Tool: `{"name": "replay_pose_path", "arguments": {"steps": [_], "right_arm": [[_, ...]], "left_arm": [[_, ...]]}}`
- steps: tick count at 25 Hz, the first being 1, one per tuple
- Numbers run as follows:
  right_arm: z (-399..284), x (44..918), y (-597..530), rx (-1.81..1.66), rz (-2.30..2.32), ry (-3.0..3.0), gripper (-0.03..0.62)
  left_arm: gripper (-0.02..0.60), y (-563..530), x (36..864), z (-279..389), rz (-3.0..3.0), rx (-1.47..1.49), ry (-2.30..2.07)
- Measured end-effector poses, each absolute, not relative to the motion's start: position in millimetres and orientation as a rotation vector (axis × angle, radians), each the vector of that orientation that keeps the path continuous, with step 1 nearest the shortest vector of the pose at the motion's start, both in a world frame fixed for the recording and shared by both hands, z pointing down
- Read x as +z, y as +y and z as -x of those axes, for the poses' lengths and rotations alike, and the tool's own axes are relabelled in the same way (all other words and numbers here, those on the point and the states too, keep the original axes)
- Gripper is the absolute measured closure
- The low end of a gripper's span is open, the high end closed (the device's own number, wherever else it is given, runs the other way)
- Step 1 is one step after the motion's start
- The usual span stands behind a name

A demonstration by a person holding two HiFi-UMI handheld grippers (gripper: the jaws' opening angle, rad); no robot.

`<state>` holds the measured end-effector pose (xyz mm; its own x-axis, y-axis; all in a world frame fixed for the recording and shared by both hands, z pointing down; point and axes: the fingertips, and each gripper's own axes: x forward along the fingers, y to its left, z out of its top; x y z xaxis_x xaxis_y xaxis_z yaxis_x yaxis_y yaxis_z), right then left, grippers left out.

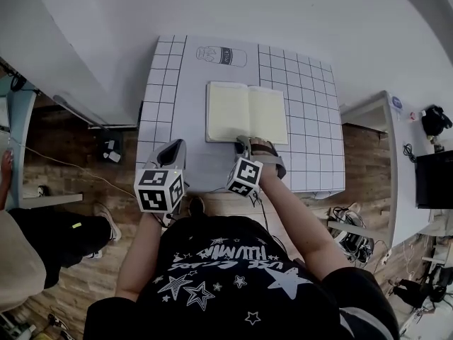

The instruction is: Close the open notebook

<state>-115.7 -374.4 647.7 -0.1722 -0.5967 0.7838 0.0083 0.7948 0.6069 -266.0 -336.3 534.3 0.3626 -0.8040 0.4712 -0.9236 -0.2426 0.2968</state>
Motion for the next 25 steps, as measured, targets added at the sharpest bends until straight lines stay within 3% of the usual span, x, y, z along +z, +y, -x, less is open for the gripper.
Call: {"name": "replay_pose_path", "arguments": {"steps": [5,25], "right_arm": [[116,651,-372,-0.593,-0.455,-1.643,0.553],[94,599,-380,-0.034,-0.843,-2.100,0.569]], "left_arm": [[0.572,-337,537,266,-2.116,0.305,-1.472],[0.572,-355,520,211,-2.202,0.348,-1.418]]}}
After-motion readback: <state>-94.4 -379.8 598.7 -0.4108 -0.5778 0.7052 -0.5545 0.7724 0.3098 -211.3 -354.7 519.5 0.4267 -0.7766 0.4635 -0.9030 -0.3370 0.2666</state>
